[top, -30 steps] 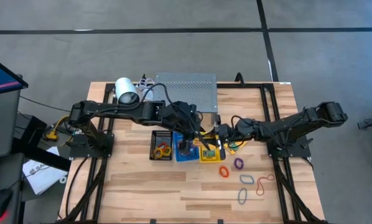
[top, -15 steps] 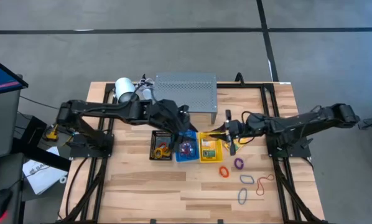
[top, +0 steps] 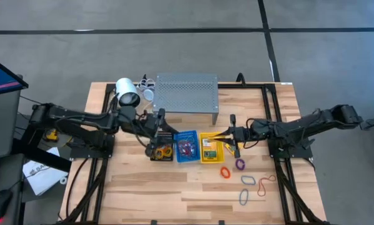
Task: Pick & Place Office Desk Supplies
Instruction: Put the yellow crayon box into the yellow basket
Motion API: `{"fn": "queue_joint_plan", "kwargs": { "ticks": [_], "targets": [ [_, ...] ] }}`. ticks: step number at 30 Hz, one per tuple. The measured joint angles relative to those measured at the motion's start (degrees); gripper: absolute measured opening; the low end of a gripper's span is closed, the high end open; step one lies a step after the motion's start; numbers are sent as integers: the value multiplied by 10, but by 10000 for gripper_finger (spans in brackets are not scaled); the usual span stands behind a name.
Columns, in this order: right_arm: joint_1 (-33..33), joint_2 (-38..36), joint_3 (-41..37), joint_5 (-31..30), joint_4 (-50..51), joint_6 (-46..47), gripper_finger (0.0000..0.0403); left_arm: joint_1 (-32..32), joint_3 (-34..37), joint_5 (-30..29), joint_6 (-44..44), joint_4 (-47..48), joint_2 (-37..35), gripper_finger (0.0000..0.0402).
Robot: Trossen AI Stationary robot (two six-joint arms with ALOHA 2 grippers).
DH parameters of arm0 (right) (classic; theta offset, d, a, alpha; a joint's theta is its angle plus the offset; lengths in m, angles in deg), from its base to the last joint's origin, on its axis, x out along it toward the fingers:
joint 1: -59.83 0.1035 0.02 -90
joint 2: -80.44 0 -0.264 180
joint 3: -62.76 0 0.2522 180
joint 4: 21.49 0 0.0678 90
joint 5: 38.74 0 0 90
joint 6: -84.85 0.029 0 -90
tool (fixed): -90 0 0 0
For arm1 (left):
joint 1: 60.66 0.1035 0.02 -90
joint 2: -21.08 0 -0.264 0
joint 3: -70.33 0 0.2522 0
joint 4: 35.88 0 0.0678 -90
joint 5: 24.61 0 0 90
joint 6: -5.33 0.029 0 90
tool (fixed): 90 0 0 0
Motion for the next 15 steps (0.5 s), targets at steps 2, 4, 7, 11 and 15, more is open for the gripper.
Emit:
{"fn": "queue_joint_plan", "kwargs": {
  "ticks": [2,4,7,11,15],
  "targets": [
    [-4,25,-6,0,-32,-5,25,-4,29,0,-9,-25,-19,156],
    [-11,50,-11,0,-58,-10,21,-10,43,0,-19,-65,-20,157],
    [-17,95,-11,0,-98,-13,25,-18,63,0,-24,-89,-24,156],
    [-24,154,-13,0,-147,-5,43,-28,67,-1,-24,-90,-20,152],
    [-29,208,-13,0,-187,-2,35,-34,67,-2,-26,-97,-12,153]
  ]
}}
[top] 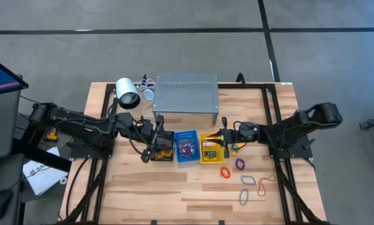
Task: Pick & Place Office Desk Supplies
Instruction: Put the yellow crayon box into the yellow basket, then put the violet spring keychain into the black basket
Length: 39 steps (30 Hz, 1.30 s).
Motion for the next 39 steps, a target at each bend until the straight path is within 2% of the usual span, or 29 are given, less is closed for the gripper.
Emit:
{"fn": "queue_joint_plan", "kwargs": {
  "ticks": [6,11,20,28,35,39],
  "targets": [
    [-3,33,0,-3,-33,-13,26,-1,0,-2,-8,-1,4,151],
    [-6,33,0,-17,-22,-14,46,-1,0,-1,-9,1,4,147],
    [-16,32,0,-15,0,-20,32,-1,0,-1,-9,1,4,149],
    [-28,32,0,15,5,5,107,-1,0,-1,-9,1,4,150],
    [-25,32,0,16,-7,9,197,-1,0,-1,-9,1,4,150],
    [-15,32,0,16,-25,12,231,-1,0,-1,-9,1,4,150]
  ]
}}
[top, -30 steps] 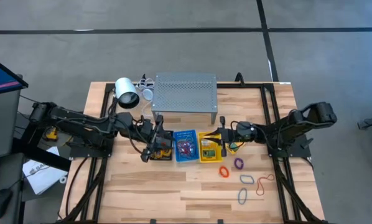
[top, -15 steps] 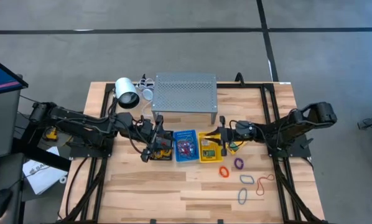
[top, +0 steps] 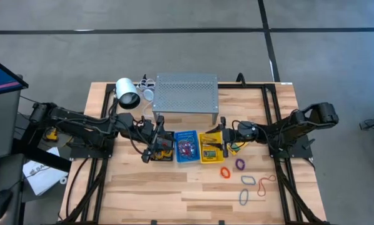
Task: Pick & Place Office Desk Supplies
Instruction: Put the violet spring keychain into the black basket
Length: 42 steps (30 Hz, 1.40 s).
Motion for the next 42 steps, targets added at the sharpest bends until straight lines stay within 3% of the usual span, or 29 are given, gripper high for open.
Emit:
{"fn": "queue_joint_plan", "kwargs": {
  "ticks": [10,27,38,42],
  "targets": [
    [23,-17,0,0,-4,5,236,0,0,0,0,8,0,150],
    [56,-224,0,28,104,49,232,0,0,0,0,13,0,150],
    [56,-261,0,30,98,126,232,0,-1,0,0,24,13,150],
    [60,-259,0,101,102,181,232,0,-1,0,0,23,50,150]
  ]
}}
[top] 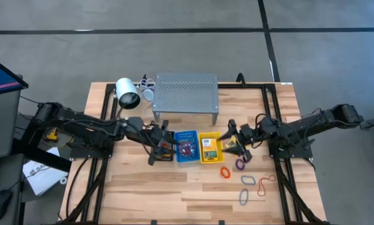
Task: Pick & Place Office Desk Supplies
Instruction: Put the violet spring keychain into the black basket
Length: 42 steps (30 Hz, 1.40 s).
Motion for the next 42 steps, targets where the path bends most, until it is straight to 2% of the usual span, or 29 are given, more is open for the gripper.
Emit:
{"fn": "queue_joint_plan", "kwargs": {
  "ticks": [2,5,10,17,22,27,31,42],
  "targets": [
    [19,0,0,28,5,27,232,0,0,0,0,-3,24,150],
    [69,0,0,15,35,65,232,-2,0,0,0,-8,56,150],
    [172,0,1,-102,121,156,232,-15,0,0,2,-29,84,150],
    [303,9,72,-285,371,311,232,-28,0,0,4,-30,84,150],
    [355,68,139,-349,497,405,232,-34,0,0,2,-29,84,150],
    [358,165,181,-352,593,499,232,-34,0,0,4,-28,84,150],
    [350,221,201,-339,631,564,232,-34,0,0,4,-20,84,150],
    [346,282,226,-311,751,738,232,-44,1,0,0,-14,84,150]
  ]
}}
